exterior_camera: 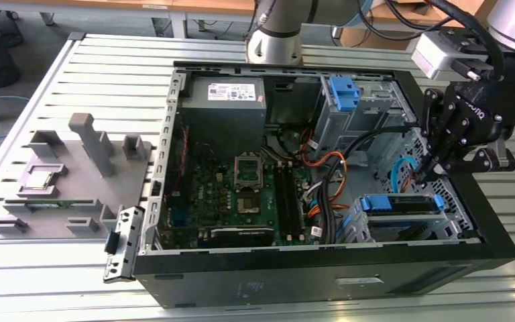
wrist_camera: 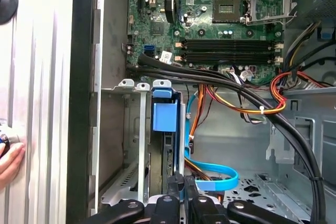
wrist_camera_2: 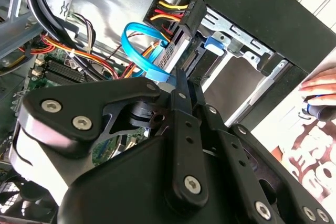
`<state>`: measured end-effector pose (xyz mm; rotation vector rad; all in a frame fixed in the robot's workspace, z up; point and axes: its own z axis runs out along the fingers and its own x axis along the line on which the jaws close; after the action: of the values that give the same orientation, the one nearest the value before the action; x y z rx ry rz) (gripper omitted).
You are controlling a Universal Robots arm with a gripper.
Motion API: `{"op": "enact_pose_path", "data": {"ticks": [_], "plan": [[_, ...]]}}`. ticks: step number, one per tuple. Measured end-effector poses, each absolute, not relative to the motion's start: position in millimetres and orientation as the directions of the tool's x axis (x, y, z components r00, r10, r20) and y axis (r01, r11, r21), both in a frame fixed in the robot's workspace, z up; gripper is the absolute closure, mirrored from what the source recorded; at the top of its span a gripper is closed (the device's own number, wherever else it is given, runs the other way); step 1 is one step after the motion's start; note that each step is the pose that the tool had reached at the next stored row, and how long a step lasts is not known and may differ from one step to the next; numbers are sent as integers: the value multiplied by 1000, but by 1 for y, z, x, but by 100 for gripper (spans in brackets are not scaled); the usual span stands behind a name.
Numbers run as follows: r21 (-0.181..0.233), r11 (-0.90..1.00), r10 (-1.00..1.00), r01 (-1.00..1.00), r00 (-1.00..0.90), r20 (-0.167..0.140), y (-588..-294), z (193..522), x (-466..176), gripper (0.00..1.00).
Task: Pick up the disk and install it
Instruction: 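Insert the first disk wire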
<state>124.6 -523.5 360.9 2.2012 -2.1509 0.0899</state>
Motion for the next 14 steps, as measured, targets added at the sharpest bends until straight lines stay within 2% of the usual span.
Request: {"op": "enact_pose_path", "data": {"ticks": [14], "plan": [[-35, -45, -995, -998, 41, 87, -525, 354, 118, 84]]}}
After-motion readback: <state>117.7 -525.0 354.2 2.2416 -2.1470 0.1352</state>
